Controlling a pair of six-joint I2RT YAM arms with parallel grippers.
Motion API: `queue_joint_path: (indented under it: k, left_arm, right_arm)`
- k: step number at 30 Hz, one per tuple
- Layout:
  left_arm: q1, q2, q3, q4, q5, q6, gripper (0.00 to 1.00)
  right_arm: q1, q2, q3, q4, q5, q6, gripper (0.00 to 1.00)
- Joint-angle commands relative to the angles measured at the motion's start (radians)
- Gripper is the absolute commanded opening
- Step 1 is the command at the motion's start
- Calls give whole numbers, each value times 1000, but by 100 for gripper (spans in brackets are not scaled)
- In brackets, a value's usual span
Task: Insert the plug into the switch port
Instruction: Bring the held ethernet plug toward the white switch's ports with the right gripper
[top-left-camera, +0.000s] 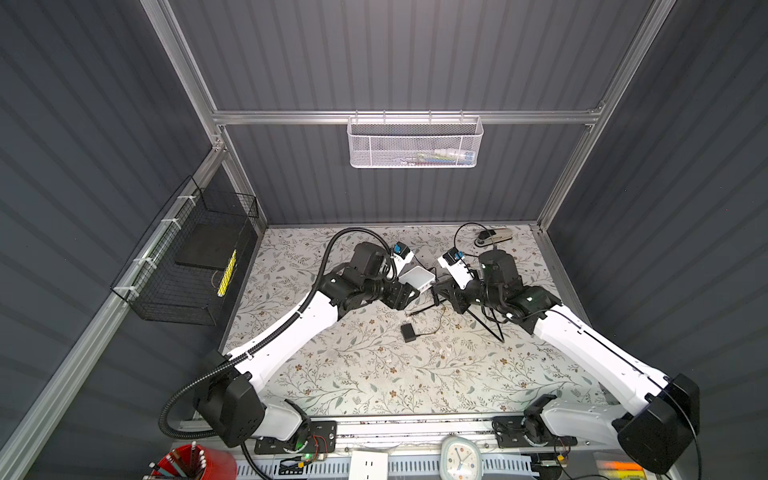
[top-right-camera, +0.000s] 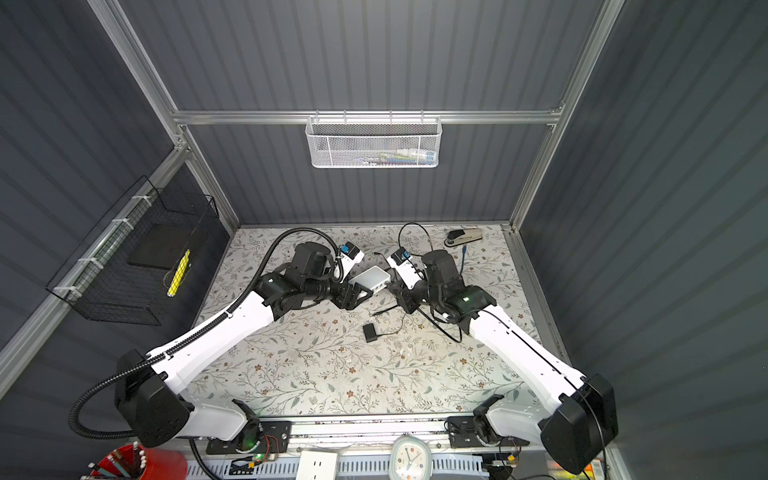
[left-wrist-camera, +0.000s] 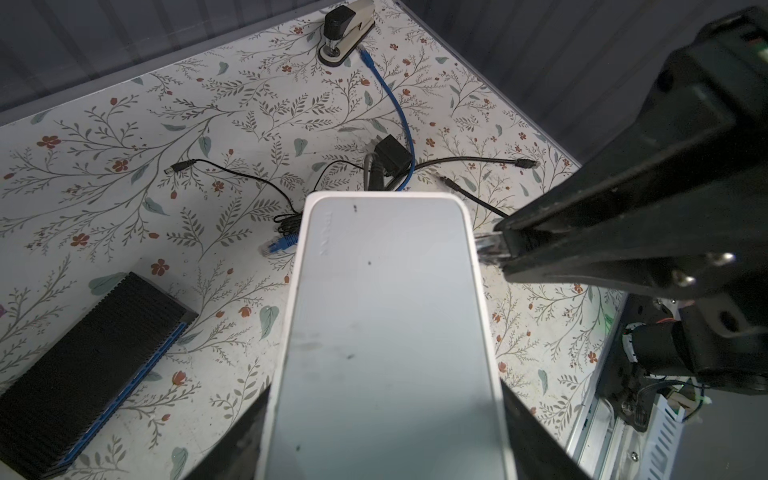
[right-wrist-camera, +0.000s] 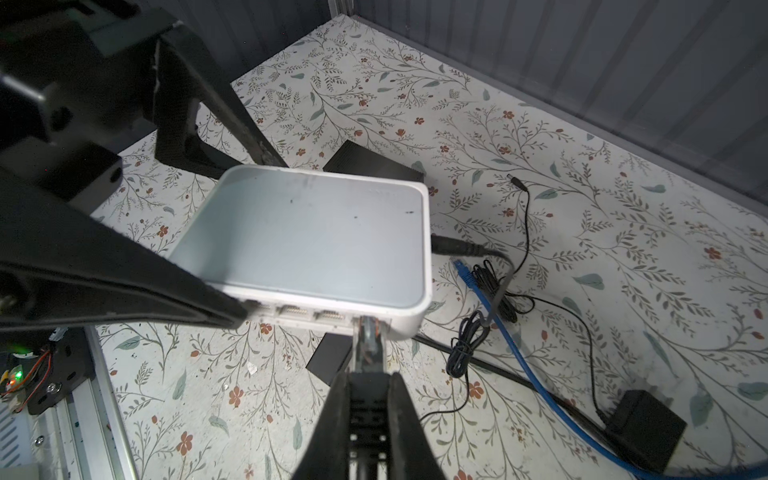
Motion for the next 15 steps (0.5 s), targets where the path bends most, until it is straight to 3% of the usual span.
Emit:
queue_joint_path:
  k: [1, 9, 15]
  left_arm:
    - [-33, 3, 58, -51, 212, 68, 35]
    - [-33, 36, 113, -55, 212, 58, 33]
    - [-33, 48, 130, -33, 276, 34, 33]
  right_arm:
    - [2, 44, 57, 42, 28, -13, 0]
    - [49, 142, 162, 14, 45, 53, 0]
    - [49, 131, 53, 162, 41, 102, 0]
